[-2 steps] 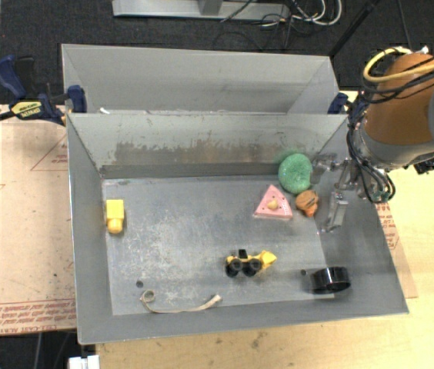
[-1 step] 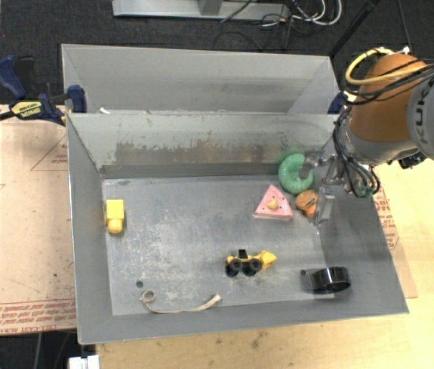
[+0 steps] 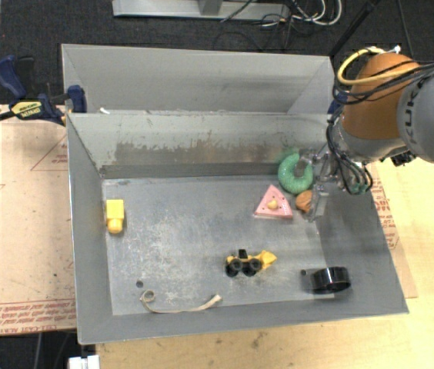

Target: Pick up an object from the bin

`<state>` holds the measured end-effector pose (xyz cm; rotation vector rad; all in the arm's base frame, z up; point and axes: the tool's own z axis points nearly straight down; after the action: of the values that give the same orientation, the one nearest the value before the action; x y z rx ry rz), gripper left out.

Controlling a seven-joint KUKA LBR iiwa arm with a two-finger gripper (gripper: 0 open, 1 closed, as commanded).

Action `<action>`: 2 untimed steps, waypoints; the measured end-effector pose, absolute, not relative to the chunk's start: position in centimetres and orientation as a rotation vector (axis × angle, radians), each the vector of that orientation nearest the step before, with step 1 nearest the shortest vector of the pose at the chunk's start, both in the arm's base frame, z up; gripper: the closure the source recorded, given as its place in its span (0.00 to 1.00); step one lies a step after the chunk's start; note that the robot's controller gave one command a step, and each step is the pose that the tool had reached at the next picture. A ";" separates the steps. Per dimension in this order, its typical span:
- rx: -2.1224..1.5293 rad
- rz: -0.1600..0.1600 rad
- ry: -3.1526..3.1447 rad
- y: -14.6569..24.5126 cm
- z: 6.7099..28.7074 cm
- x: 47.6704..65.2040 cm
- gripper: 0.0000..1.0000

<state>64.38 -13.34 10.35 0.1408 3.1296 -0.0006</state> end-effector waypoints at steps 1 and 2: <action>0.082 -0.001 3.133 -13.1 7.4 64.0 0.00; 0.228 0.002 3.117 -14.3 7.5 64.9 1.00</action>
Offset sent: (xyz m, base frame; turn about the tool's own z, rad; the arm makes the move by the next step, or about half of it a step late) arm 0.0003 -0.0113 -0.0335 0.0590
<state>64.88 -14.30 7.50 0.2285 3.1174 0.0019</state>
